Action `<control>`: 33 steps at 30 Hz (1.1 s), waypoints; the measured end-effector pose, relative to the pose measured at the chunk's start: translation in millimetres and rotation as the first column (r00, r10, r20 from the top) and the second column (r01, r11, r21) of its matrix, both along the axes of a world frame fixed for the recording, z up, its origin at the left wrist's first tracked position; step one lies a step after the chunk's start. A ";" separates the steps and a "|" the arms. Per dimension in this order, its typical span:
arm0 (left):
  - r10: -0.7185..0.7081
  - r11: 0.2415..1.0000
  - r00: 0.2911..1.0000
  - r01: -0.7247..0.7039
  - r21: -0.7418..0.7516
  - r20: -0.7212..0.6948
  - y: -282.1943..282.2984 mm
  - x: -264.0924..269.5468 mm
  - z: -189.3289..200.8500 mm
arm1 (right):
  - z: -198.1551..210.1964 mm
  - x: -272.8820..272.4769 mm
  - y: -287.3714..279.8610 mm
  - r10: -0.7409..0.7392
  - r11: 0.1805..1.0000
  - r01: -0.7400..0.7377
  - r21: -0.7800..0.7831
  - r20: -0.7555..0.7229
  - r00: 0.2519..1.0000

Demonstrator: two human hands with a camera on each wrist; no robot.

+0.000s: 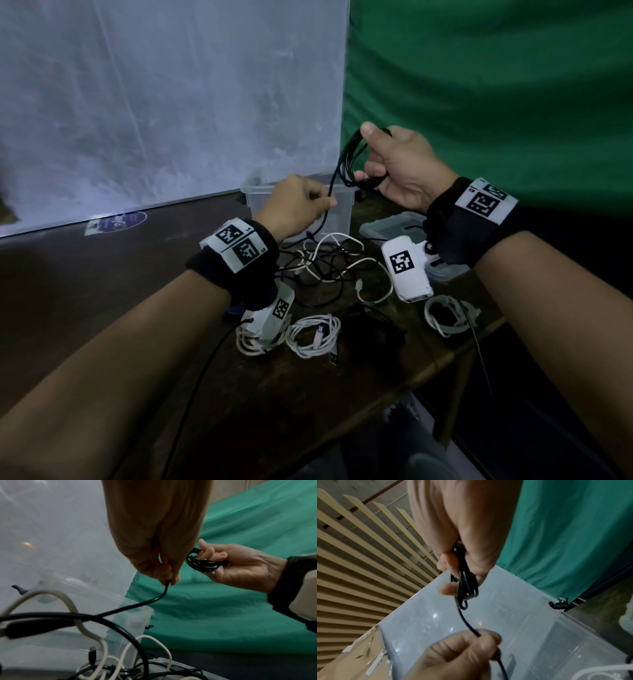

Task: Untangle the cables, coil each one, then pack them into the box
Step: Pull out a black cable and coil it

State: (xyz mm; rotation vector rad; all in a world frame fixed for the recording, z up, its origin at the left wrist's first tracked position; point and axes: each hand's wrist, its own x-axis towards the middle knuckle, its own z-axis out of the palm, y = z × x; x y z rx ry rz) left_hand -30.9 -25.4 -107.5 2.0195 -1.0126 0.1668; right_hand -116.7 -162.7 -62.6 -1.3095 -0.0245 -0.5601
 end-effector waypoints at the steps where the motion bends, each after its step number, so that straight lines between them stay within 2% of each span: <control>1: -0.004 0.999 1.000 0.005 0.036 -0.026 0.4 -1.4 -1.0 | 1.7 -0.3 0.2 -0.001 1.000 0.001 0.007 0.017 1.000; 6: 0.032 0.959 0.989 0.010 0.282 -0.146 12.6 1.7 -2.6 | 9.4 -2.4 -1.3 -0.035 0.997 0.028 0.075 0.082 0.996; 9: 0.081 0.955 0.980 -0.024 0.295 -0.180 19.9 6.6 1.2 | 8.4 -1.1 -3.2 -0.052 0.992 0.043 0.118 0.074 0.996; 10: 0.089 0.967 0.976 -0.037 0.252 -0.198 21.4 7.8 4.0 | 7.0 0.1 -3.4 -0.049 0.992 0.042 0.117 0.059 0.997; 12: 0.068 0.996 0.948 -0.047 0.075 -0.312 23.4 8.2 9.6 | 3.2 2.2 -2.9 -0.025 0.994 0.021 0.106 0.030 0.999; 15: -0.025 0.983 0.903 -0.056 -0.175 -0.428 25.7 7.0 18.7 | -3.6 3.8 0.2 0.032 0.998 -0.031 0.062 -0.012 0.999; 18: -0.093 0.935 0.875 -0.087 -0.343 -0.474 26.3 7.2 24.3 | -10.4 4.6 4.9 0.074 0.997 -0.074 -0.002 -0.051 0.996; 22: -0.203 0.829 0.815 -0.151 -0.538 -0.542 24.9 5.7 26.1 | -19.9 6.1 12.8 0.114 0.993 -0.118 -0.032 -0.099 0.989; 27: -0.344 0.707 0.729 -0.213 -0.674 -0.592 21.9 8.9 16.9 | -30.0 10.7 17.6 0.136 0.989 -0.143 -0.041 -0.152 0.979; 33: -0.520 0.611 0.585 -0.254 -0.750 -0.622 10.2 9.1 3.9 | -35.4 19.3 25.7 0.205 0.979 -0.201 0.041 -0.153 0.967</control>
